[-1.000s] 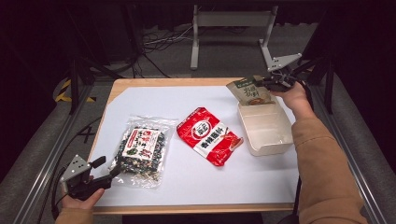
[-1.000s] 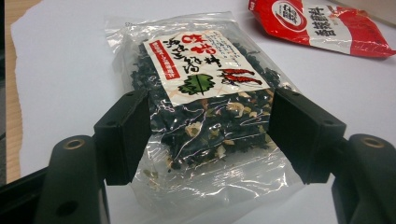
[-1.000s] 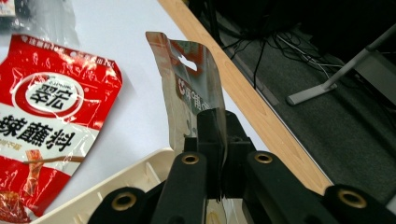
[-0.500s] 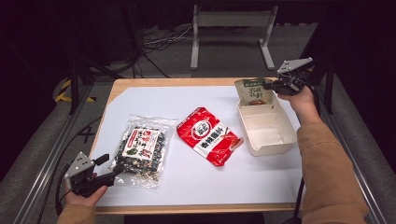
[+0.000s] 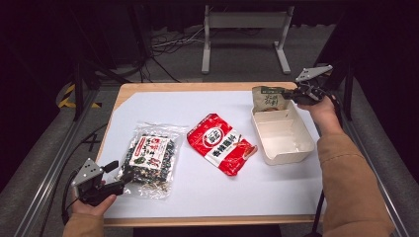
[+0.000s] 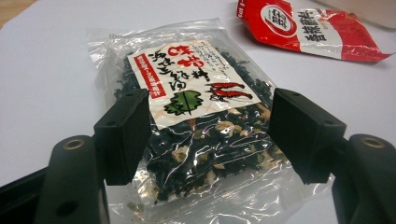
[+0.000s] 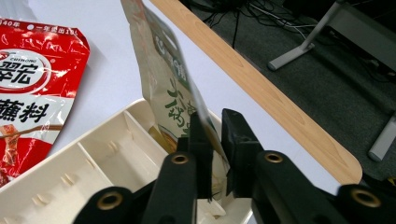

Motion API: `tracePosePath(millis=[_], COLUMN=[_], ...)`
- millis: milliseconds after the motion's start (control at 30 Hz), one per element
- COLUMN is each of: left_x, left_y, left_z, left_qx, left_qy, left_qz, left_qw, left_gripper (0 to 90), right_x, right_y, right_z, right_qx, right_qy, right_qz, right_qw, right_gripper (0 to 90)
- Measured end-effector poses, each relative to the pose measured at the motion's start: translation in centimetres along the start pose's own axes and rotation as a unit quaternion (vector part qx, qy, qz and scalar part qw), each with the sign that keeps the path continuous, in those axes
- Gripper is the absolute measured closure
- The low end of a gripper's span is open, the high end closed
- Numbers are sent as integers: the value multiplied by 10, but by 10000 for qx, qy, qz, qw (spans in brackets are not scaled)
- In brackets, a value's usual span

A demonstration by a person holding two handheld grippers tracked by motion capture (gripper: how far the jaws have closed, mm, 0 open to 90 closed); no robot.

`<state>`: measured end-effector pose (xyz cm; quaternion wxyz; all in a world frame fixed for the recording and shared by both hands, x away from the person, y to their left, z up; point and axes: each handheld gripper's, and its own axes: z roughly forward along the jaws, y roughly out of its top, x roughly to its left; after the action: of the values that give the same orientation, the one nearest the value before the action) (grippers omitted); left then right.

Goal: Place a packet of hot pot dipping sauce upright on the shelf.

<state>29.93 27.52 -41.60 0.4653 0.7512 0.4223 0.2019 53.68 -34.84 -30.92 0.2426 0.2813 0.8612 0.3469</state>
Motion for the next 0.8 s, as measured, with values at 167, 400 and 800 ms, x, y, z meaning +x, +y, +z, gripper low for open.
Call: tracePosePath(millis=[167, 400, 800], left_x=[-1, -5, -23], left_y=[3, 8, 34], left_z=[3, 8, 22], left_qx=[-2, 17, 112], left_qy=[-32, -103, -418], left_qz=[44, 123, 330], left_qw=[10000, 9999, 9985], left_gripper=[299, 291, 267], right_x=[1, 8, 35], right_y=[0, 2, 5], right_z=[-5, -20, -52], right_qx=[-166, -293, -568], right_qy=[-204, -510, -319], right_qz=[155, 111, 597], right_qw=[9995, 9982, 9961], right_gripper=[579, 434, 382])
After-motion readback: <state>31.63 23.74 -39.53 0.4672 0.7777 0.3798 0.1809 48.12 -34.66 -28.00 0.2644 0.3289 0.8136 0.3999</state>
